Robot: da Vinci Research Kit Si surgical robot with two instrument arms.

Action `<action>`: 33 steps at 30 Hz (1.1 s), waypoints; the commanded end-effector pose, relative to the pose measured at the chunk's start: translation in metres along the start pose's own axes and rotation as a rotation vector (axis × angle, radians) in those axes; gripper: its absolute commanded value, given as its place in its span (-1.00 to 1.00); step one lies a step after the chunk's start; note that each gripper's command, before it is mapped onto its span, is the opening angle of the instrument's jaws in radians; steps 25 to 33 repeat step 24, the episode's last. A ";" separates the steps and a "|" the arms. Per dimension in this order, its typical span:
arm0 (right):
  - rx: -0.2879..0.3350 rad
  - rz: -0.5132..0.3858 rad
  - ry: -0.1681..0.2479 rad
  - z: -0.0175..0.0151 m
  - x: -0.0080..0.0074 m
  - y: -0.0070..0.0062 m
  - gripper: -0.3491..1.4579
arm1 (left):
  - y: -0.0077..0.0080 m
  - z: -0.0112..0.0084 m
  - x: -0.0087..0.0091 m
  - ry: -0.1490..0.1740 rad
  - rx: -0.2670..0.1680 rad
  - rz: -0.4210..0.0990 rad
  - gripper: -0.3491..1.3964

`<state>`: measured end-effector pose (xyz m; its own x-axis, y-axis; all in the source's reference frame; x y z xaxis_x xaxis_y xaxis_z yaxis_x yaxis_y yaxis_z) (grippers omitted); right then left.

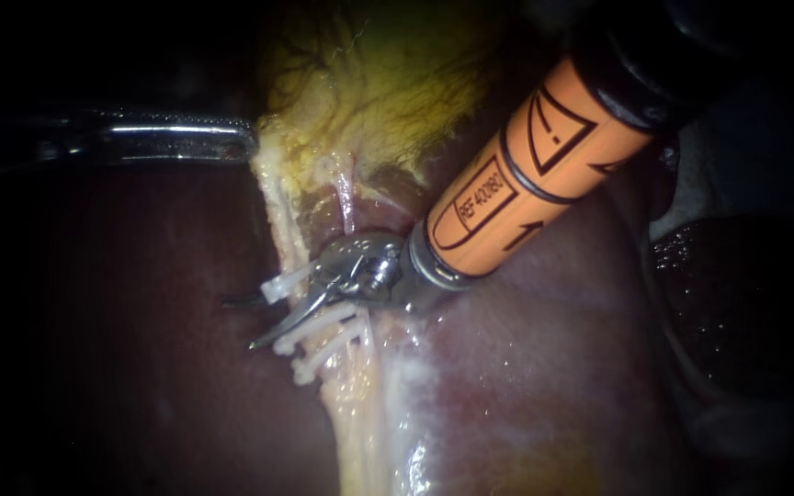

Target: Go to the cutting position left tube

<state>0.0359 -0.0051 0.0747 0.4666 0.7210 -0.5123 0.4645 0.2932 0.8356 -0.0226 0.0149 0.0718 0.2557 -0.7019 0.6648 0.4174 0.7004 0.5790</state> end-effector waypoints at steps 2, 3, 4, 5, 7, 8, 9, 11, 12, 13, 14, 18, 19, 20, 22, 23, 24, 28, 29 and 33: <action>0.029 0.009 0.007 0.0001 0.0003 -0.0006 0.79 | 0.0000 0.0000 0.0000 0.000 0.000 0.000 -1.00; 0.040 0.008 0.008 0.0002 0.0004 -0.0008 0.79 | 0.0000 0.0000 0.0000 0.000 0.000 0.000 -1.00; 0.051 0.007 0.008 0.0002 0.0005 -0.0011 0.77 | 0.0000 0.0000 0.0000 0.000 0.000 0.000 -1.00; 0.063 0.007 0.005 0.0002 0.0007 -0.0014 0.77 | 0.0000 0.0000 0.0000 0.000 0.000 0.000 -1.00; 0.078 0.012 0.000 0.0001 0.0010 -0.0018 0.77 | 0.0000 0.0000 0.0000 0.000 0.000 0.000 -1.00; 0.077 0.012 0.003 0.0001 0.0011 -0.0021 0.77 | 0.0000 0.0000 0.0000 0.000 0.000 0.000 -1.00; 0.077 0.013 0.003 0.0001 0.0012 -0.0022 0.77 | 0.0000 0.0000 0.0000 0.000 0.000 0.000 -1.00; 0.078 0.013 0.003 0.0001 0.0013 -0.0025 0.77 | 0.0000 -0.0001 0.0000 0.000 0.000 0.000 -1.00; 0.079 0.013 0.003 0.0001 0.0013 -0.0025 0.77 | 0.0000 -0.0001 0.0000 0.000 0.000 0.000 -1.00; 0.079 0.013 0.003 0.0002 0.0013 -0.0026 0.77 | 0.0000 -0.0001 0.0000 0.000 0.000 0.000 -1.00; 0.079 0.013 0.003 0.0002 0.0013 -0.0026 0.77 | 0.0000 -0.0001 0.0000 0.000 0.000 0.000 -1.00; 0.079 0.013 0.003 0.0002 0.0013 -0.0026 0.77 | 0.0000 -0.0001 0.0000 0.000 0.000 0.000 -1.00; 0.079 0.013 0.003 0.0002 0.0013 -0.0026 0.77 | 0.0000 -0.0001 0.0000 0.000 0.000 0.000 -1.00; 0.079 0.013 0.003 0.0002 0.0013 -0.0026 0.77 | 0.0000 -0.0001 0.0000 0.000 0.000 0.000 -1.00; 0.079 0.013 0.003 0.0002 0.0013 -0.0026 0.77 | 0.0000 -0.0001 0.0000 0.000 0.000 0.000 -1.00; 0.079 0.013 0.003 0.0002 0.0013 -0.0026 0.77 | 0.0000 -0.0001 0.0000 0.000 0.000 0.000 -1.00; 0.074 0.013 0.007 0.0001 0.0013 -0.0025 0.77 | 0.0000 -0.0001 -0.0001 0.000 0.000 -0.001 -1.00; 0.074 0.013 0.007 0.0001 0.0013 -0.0025 0.77 | 0.0000 -0.0001 -0.0001 0.000 0.000 -0.001 -1.00; 0.074 0.013 0.007 0.0001 0.0013 -0.0025 0.77 | 0.0000 -0.0001 -0.0001 0.000 0.000 -0.001 -1.00; 0.074 0.013 0.007 0.0001 0.0013 -0.0025 0.77 | 0.0000 -0.0001 -0.0001 0.000 0.000 -0.001 -1.00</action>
